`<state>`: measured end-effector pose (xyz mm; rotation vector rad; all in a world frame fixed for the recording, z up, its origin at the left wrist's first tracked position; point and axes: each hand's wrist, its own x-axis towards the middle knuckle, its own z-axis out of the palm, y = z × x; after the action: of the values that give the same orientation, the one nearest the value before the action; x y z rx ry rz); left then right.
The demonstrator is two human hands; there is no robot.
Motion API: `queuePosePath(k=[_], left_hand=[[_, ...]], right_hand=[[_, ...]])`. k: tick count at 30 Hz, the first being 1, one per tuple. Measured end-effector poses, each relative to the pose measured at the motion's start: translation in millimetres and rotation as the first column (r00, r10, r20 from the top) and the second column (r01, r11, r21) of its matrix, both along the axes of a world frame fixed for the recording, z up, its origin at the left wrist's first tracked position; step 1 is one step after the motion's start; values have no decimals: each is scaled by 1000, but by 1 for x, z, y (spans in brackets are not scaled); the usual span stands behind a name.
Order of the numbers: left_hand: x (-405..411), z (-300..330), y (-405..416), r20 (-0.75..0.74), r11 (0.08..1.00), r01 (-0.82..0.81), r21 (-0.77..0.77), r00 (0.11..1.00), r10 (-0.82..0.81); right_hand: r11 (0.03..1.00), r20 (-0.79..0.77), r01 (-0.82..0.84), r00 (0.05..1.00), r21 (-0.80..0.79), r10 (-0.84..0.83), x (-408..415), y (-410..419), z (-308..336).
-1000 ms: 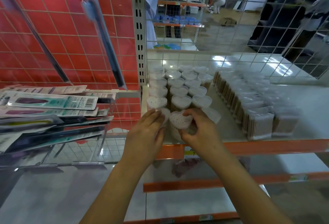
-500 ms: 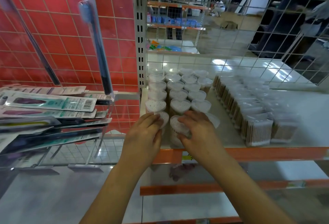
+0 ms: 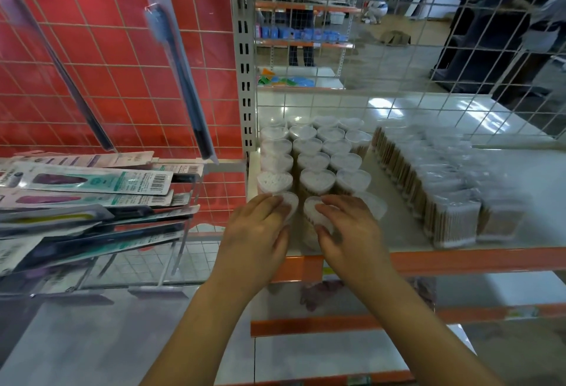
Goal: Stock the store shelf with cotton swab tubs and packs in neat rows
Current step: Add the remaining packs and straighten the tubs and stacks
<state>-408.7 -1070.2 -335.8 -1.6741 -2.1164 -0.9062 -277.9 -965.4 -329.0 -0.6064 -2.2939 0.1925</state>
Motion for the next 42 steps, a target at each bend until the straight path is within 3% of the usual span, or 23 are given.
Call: queuePosePath(k=[9,14,18,22,31,38,42], left_hand=[[25,13,20,-20,995,85,54,996,-84],[40,17,32,-19,992,121,34,993,-120],[42,17,35,-13,991,133,24,991,-132],[41,16,29,-15,991,125,37,992,-124],[32,16,17,14,980,159,123,987,-162],[38,25,28,213,957,113,268,962,-173],[52,32,31,474,923,82,375,839,-267]], right_hand=[[990,-170,70,981,-121,-90,42,35,7],[953,-16,88,995,-288,-97,59,50,1],[955,55,76,997,-288,-63,56,51,-8],[929,13,54,999,-367,-53,54,52,-14],[939,-118,13,991,-344,-58,49,50,-26],[925,-205,30,972,-378,-116,54,45,6],[909,-260,44,952,-415,-164,58,35,37]])
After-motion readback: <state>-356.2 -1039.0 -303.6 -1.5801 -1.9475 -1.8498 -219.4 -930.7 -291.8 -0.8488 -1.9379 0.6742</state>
